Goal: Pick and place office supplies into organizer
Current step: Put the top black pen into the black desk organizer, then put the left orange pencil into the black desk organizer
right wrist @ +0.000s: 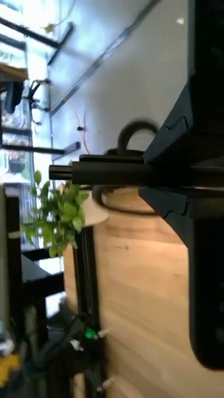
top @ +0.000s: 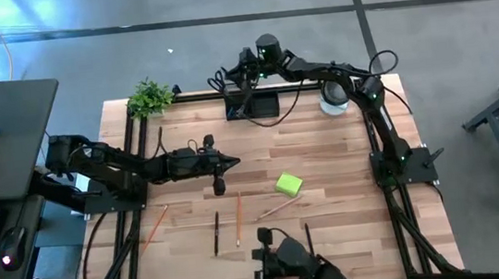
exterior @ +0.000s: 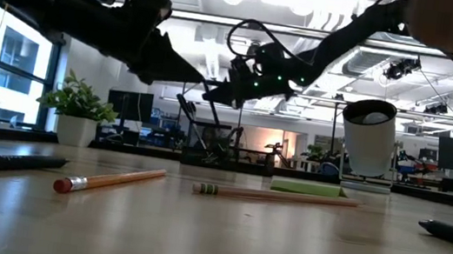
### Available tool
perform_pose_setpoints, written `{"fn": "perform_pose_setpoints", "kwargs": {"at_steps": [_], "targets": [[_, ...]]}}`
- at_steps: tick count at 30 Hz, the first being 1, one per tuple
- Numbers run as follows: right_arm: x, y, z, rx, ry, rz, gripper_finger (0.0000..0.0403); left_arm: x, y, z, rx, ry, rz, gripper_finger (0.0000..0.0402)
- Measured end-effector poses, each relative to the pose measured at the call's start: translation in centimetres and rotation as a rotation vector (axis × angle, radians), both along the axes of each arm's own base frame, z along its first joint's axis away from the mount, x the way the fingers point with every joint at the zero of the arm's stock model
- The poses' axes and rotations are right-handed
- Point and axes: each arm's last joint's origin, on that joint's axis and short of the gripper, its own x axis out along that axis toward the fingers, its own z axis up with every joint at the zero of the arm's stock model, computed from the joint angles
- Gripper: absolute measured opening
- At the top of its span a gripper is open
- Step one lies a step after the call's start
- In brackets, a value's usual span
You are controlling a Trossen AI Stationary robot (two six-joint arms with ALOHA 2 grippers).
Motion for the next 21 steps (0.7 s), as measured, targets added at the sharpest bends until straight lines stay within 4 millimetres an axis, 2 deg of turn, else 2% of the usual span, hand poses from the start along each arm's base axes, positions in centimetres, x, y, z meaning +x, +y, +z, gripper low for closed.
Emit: {"fn": "perform_pose_setpoints", "kwargs": {"at_steps": [6, 13, 17, 21], "targets": [[-1.1, -0.5, -0.9, 0.167, 0.084, -0.046, 0.0113, 0.0, -0.2, -0.1, -0.097, -0.016, -0.045, 0.0007], [-1.5, 0.0, -1.7, 0.209, 0.163, 0.014, 0.0168, -0.4, -0.5, -0.4, -0.286, 0.032, -0.072, 0.0007], [-1.6, 0.4, -0.4, 0.216, 0.124, 0.102, 0.0184, -1.7, -0.6, -0.4, -0.401, 0.182, 0.01, 0.0007], [-2.0, 1.5, 2.4, 0.151, 0.091, 0.165, 0.0183, -3.0, -0.8, 1.3, -0.493, 0.393, 0.137, 0.0004]]}}
